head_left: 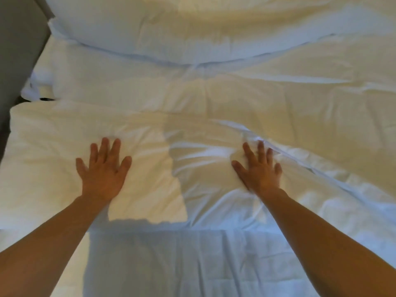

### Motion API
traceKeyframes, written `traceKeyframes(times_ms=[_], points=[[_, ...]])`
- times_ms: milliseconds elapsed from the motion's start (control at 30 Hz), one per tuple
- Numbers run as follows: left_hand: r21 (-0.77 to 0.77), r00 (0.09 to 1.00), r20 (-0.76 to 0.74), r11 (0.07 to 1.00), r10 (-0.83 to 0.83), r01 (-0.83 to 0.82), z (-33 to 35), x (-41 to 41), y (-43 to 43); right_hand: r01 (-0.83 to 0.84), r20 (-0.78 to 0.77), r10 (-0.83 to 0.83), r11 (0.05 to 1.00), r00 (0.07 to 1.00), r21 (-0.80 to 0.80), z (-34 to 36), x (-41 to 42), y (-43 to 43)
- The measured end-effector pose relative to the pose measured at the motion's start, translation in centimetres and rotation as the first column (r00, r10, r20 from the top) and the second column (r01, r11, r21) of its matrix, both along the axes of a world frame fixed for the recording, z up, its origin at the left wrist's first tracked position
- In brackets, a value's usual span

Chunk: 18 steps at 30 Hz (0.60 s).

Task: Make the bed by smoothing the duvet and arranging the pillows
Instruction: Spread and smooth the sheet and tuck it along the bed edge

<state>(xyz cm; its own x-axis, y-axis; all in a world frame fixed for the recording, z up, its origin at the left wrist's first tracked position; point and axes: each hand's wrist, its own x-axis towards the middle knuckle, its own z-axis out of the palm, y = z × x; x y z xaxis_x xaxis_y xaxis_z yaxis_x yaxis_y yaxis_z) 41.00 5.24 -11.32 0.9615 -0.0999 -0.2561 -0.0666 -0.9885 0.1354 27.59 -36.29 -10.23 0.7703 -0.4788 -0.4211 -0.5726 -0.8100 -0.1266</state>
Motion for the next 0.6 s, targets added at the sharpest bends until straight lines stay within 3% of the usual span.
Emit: traceKeyframes(times_ms=[267, 433, 500, 600], points=[[-0.174, 0.956, -0.046, 0.944, -0.291, 0.279, 1.7, -11.9, -20.7, -0.062, 0.038, 0.068, 0.988, 0.997, -0.144, 1.2, -11.0, -8.1], [-0.176, 0.874, -0.093, 0.872, -0.477, 0.457, 1.7, -19.3, -34.6, -0.076, 0.094, 0.095, 0.978, 0.991, -0.193, 2.1, -19.7, -16.0], [-0.162, 0.879, -0.133, 0.885, -0.457, 0.436, 1.0, -21.5, -38.7, -0.078, 0.117, 0.104, 0.975, 0.988, -0.208, 2.4, -23.2, -20.0], [-0.254, 0.938, -0.148, 0.928, -0.315, 0.271, 0.7, -23.9, -43.5, -0.097, 0.134, 0.127, 0.972, 0.983, -0.212, 3.0, -28.8, -26.3]])
